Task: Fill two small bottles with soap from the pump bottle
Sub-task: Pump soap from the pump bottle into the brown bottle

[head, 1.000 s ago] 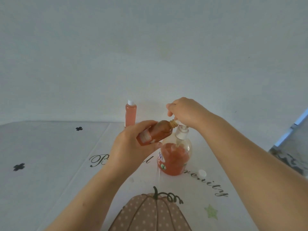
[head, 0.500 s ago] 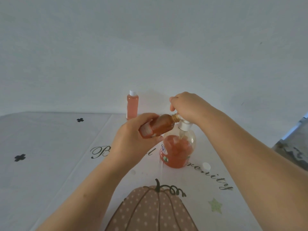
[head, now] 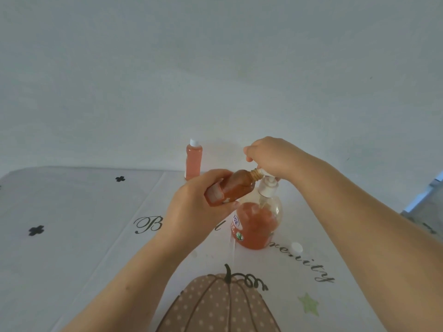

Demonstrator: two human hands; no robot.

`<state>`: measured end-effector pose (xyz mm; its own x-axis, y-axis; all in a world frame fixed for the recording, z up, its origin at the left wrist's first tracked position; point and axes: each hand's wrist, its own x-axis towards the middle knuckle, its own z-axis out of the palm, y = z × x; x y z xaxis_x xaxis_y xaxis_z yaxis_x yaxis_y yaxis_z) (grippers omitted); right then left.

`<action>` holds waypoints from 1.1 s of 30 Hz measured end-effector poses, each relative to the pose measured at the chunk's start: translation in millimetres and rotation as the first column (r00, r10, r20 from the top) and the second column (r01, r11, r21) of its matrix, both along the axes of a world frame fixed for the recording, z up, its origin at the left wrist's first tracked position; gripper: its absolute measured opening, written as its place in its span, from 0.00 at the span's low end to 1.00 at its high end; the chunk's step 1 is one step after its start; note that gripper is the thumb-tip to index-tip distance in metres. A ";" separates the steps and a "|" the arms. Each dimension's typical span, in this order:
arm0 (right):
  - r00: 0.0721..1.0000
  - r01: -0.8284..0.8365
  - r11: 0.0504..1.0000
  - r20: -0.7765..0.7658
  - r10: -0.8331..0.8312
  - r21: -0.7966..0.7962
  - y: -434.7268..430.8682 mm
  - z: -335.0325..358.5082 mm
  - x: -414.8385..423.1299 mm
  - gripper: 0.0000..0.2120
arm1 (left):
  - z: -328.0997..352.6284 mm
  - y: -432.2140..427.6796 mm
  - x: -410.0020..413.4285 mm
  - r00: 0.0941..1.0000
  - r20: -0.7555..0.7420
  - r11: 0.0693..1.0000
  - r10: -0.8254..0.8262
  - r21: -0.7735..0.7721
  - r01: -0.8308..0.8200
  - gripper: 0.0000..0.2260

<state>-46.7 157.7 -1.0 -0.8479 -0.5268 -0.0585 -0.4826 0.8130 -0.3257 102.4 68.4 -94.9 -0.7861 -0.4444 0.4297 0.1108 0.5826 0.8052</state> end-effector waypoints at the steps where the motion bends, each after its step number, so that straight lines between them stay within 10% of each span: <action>1: 1.000 -0.007 1.000 -0.003 0.007 -0.001 0.7 -0.5 0.3 0.18 | 0.2 -0.1 -0.5 1.000 -0.003 1.000 0.000 0.000 0.000 0.19; 33: 0.999 0.039 0.999 -0.018 -0.039 0.002 0.7 -4.1 -2.3 0.18 | -3.0 0.3 -1.4 0.999 0.021 0.999 0.031 -0.016 -0.031 0.20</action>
